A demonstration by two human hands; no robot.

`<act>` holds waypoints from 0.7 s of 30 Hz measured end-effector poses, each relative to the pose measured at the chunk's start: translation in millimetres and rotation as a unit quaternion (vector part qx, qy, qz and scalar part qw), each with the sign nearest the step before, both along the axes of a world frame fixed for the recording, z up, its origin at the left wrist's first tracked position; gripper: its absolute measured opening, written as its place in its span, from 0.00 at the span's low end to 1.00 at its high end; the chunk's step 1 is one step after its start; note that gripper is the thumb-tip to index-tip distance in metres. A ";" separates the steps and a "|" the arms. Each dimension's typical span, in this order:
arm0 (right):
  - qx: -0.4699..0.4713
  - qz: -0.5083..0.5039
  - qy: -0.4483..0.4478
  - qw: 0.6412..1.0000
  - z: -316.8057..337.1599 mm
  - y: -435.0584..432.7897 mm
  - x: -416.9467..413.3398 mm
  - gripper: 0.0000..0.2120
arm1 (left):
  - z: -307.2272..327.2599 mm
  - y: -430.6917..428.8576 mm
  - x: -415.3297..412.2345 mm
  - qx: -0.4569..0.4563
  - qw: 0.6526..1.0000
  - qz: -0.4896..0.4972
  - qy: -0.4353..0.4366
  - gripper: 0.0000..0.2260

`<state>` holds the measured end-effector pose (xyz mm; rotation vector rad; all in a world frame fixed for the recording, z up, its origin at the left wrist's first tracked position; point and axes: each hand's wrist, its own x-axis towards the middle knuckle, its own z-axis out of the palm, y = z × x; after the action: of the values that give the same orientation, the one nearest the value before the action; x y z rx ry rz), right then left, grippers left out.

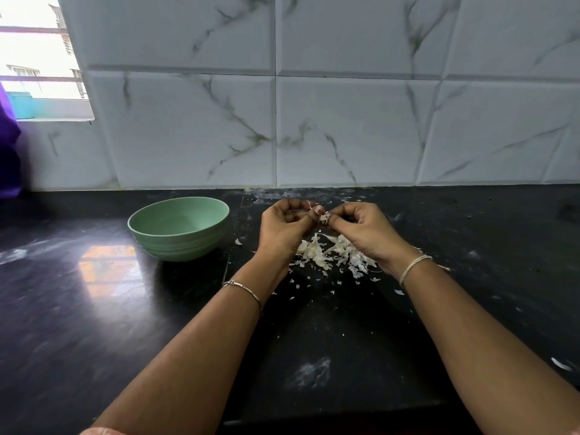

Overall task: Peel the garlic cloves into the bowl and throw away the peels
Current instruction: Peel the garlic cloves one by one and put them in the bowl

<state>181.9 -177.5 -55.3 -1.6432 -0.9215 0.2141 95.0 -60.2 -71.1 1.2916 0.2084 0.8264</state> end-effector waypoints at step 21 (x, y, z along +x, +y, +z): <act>0.030 -0.016 -0.015 0.999 0.0 -2.6 0.7 0.01 | -0.6 1.4 1.5 0.004 0.998 0.048 0.044 0.09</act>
<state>182.6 -180.1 -55.3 -1.6085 -0.9156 0.1394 96.4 -58.7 -71.8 1.3347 0.3393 0.8541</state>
